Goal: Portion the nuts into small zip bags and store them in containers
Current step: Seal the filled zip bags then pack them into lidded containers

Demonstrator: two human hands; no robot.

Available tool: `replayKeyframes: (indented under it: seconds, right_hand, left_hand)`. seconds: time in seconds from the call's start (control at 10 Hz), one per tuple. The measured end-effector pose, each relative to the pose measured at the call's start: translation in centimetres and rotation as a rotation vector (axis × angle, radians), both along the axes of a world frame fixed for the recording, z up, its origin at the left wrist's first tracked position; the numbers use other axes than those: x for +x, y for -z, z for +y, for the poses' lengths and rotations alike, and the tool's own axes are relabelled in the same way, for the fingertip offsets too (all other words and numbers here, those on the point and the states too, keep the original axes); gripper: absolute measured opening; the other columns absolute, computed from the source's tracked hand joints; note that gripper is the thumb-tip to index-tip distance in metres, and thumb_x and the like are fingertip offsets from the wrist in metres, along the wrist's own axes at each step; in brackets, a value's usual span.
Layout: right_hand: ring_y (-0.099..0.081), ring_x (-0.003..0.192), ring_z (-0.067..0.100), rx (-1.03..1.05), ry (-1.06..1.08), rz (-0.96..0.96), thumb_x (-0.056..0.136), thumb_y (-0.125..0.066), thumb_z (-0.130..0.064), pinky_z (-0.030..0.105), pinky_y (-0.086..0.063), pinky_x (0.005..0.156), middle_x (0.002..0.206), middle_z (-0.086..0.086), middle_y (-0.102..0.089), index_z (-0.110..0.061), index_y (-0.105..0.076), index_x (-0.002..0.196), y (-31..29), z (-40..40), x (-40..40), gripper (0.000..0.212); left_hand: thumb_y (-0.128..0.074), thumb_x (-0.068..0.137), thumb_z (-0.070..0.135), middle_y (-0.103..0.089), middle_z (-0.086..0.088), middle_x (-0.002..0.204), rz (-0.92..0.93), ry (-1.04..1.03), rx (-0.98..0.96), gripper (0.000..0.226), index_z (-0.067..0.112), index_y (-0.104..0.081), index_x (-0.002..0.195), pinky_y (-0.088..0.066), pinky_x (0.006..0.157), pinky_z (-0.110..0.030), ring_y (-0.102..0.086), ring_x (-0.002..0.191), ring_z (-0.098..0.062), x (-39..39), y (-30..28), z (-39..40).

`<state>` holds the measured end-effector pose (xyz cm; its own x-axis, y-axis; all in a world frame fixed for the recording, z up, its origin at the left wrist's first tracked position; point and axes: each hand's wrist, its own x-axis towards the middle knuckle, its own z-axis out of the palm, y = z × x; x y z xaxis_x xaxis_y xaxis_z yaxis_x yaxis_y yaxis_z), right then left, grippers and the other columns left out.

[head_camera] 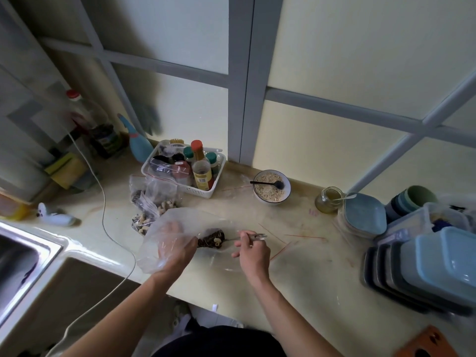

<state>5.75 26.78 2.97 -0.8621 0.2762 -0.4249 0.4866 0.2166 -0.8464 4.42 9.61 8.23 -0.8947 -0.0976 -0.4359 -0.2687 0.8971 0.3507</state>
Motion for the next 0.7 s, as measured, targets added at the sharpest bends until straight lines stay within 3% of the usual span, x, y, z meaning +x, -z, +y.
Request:
replayKeyframes:
  seconds: [0.1,0.2,0.3,0.4,0.5,0.6,0.7]
  right_hand:
    - [-0.069,0.051,0.014,0.003,0.039,0.015,0.102,-0.050,-0.022,0.021,-0.049,0.058,0.077,-0.001,-0.074,-0.018,-0.073,0.090,-0.8,0.1,-0.3,0.027]
    - [-0.069,0.052,0.014,-0.002,0.112,0.011,0.100,-0.049,-0.021,0.027,-0.049,0.060,0.072,0.001,-0.074,-0.017,-0.073,0.085,-1.7,0.3,-0.6,0.029]
    - [-0.066,0.051,0.014,0.000,0.189,0.025,0.098,-0.049,-0.019,0.021,-0.048,0.056,0.062,0.003,-0.071,-0.017,-0.071,0.080,-2.5,0.7,-0.7,0.029]
    - [-0.062,0.049,0.015,-0.010,0.261,0.049,0.097,-0.049,-0.017,0.019,-0.047,0.052,0.057,0.003,-0.068,-0.015,-0.072,0.079,-3.2,1.0,-0.6,0.029]
    - [-0.061,0.047,0.012,-0.009,0.303,0.089,0.099,-0.048,-0.016,0.018,-0.046,0.052,0.056,0.004,-0.067,-0.009,-0.073,0.080,-3.9,0.9,-0.3,0.032]
    - [-0.054,0.043,0.010,-0.038,0.335,0.139,0.104,-0.045,-0.014,0.013,-0.042,0.046,0.059,0.009,-0.063,-0.001,-0.072,0.084,-4.6,0.5,-0.1,0.036]
    - [-0.053,0.045,0.012,-0.043,0.317,0.149,0.105,-0.044,-0.015,0.014,-0.043,0.046,0.059,0.008,-0.062,-0.002,-0.071,0.084,-4.8,-0.2,-0.1,0.036]
  left_hand:
    - [-0.061,0.096,0.014,-0.044,0.007,0.073,0.055,-0.170,0.113,0.012,0.003,-0.058,0.100,-0.032,0.073,-0.024,-0.061,0.106,-0.036,-0.4,4.8,-1.0]
    - [-0.069,0.084,0.016,-0.067,-0.011,0.102,0.135,-0.101,0.100,0.035,0.003,-0.063,0.116,-0.028,0.078,-0.020,-0.061,0.101,-0.032,-0.8,5.1,-1.7]
    - [-0.067,0.079,0.017,-0.066,-0.012,0.106,0.108,-0.002,0.104,0.043,0.008,-0.060,0.120,-0.027,0.077,-0.023,-0.058,0.097,-0.029,-1.4,5.5,-2.7]
    - [-0.058,0.069,0.020,-0.066,-0.008,0.106,0.111,0.064,0.093,0.053,0.016,-0.058,0.122,-0.043,0.088,-0.038,-0.060,0.100,-0.032,-2.3,6.6,-3.5]
    - [-0.065,0.074,0.004,-0.064,-0.017,0.120,0.111,0.140,0.093,0.060,0.005,-0.053,0.133,-0.042,0.098,-0.042,-0.057,0.110,-0.037,-2.6,6.6,-3.5]
    - [-0.065,0.078,0.004,-0.057,-0.021,0.132,0.072,0.184,0.127,0.067,0.002,-0.043,0.141,-0.041,0.105,-0.043,-0.054,0.118,-0.037,-3.0,7.2,-3.8]
    - [-0.066,0.081,0.008,-0.059,-0.018,0.127,0.062,0.250,0.156,0.065,0.007,-0.041,0.141,-0.043,0.102,-0.042,-0.057,0.114,-0.037,-3.1,7.0,-3.7]
